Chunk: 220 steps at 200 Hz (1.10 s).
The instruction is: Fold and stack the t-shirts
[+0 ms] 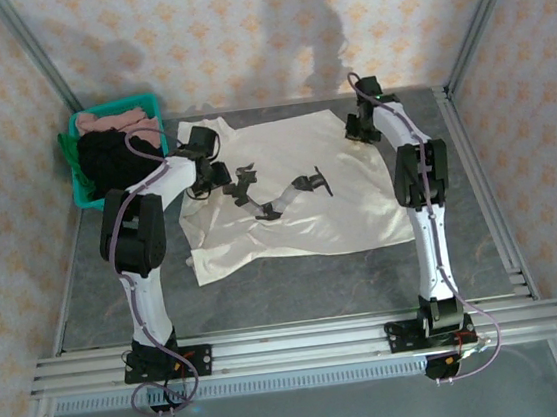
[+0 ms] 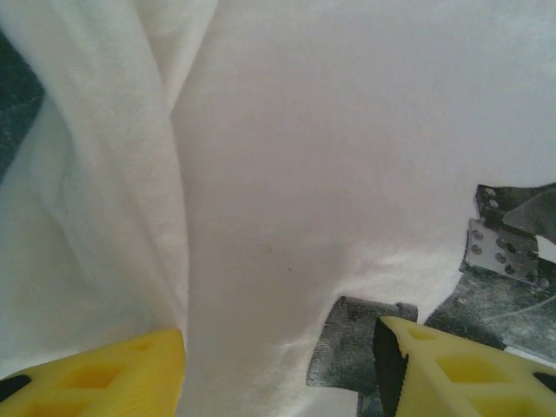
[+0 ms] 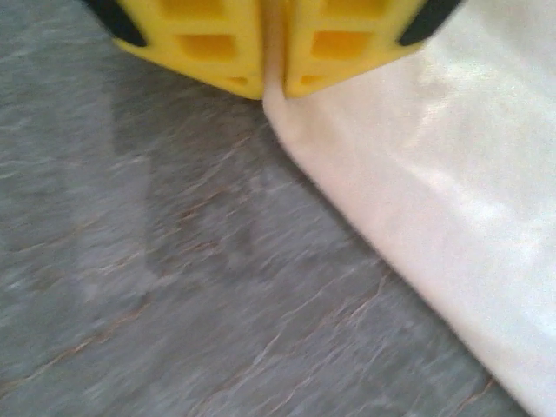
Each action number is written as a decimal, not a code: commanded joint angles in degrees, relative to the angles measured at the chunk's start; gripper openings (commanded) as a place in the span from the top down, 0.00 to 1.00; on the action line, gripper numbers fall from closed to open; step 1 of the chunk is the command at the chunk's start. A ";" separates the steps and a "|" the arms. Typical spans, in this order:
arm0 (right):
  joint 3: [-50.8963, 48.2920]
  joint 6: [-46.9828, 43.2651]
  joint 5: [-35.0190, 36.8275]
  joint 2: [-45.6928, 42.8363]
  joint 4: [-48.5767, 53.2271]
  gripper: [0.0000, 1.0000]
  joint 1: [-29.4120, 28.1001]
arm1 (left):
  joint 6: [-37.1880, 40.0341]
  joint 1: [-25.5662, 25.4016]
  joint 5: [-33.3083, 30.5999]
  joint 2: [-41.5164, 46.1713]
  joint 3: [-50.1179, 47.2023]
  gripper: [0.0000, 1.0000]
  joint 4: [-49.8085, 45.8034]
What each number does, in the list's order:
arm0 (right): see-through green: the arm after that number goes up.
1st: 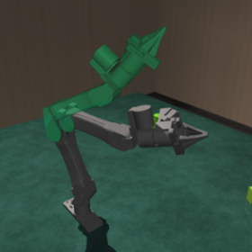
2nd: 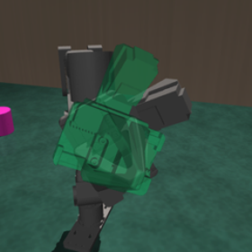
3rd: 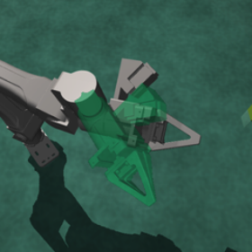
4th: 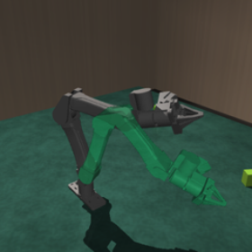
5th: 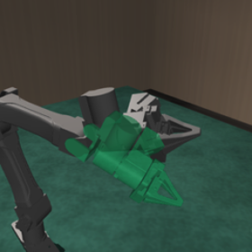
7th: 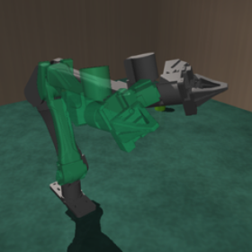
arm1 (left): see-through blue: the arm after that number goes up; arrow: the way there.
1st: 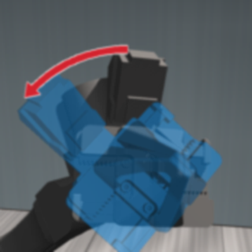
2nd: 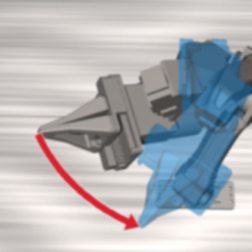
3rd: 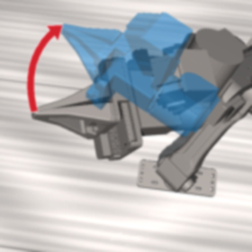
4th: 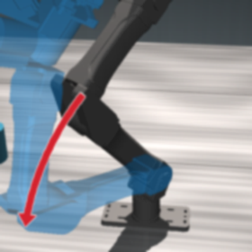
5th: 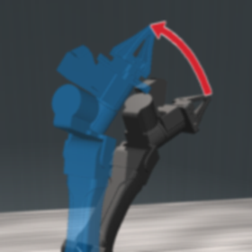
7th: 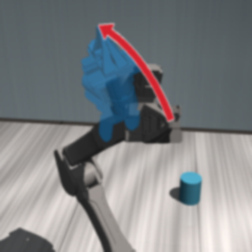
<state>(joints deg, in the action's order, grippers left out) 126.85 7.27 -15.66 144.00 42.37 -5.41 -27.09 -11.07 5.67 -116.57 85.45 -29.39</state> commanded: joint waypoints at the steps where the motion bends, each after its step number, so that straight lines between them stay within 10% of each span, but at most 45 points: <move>1: -5.11 -1.87 -1.35 -8.12 1.70 1.00 -3.79 | 1.28 0.96 1.57 0.12 0.71 0.41 -1.49; 61: -24.21 -9.67 20.20 -20.00 -1.18 0.85 -22.17 | 2.13 1.66 3.56 0.01 0.33 0.44 -1.88; 84: -28.59 -8.36 14.67 -22.95 -1.36 0.61 -23.53 | 2.73 1.84 3.56 -0.25 0.59 0.44 -2.90; 119: -38.17 -1.98 -0.25 -34.80 -11.82 0.52 -18.84 | 3.53 1.76 3.14 -0.36 1.02 0.44 -3.94; 162: -34.31 3.09 0.87 -29.24 -13.96 0.51 -11.95 | 3.37 1.84 3.75 -0.85 1.21 0.44 -4.06; 220: -25.53 8.62 -17.08 -16.45 -17.80 0.52 -9.78 | 3.55 1.93 4.25 -1.89 2.21 0.45 -4.78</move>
<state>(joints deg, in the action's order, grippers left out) 100.62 11.92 -23.90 124.90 26.81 -14.83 -24.93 -9.69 9.87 -117.23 85.65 -31.90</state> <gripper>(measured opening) 0.480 0.555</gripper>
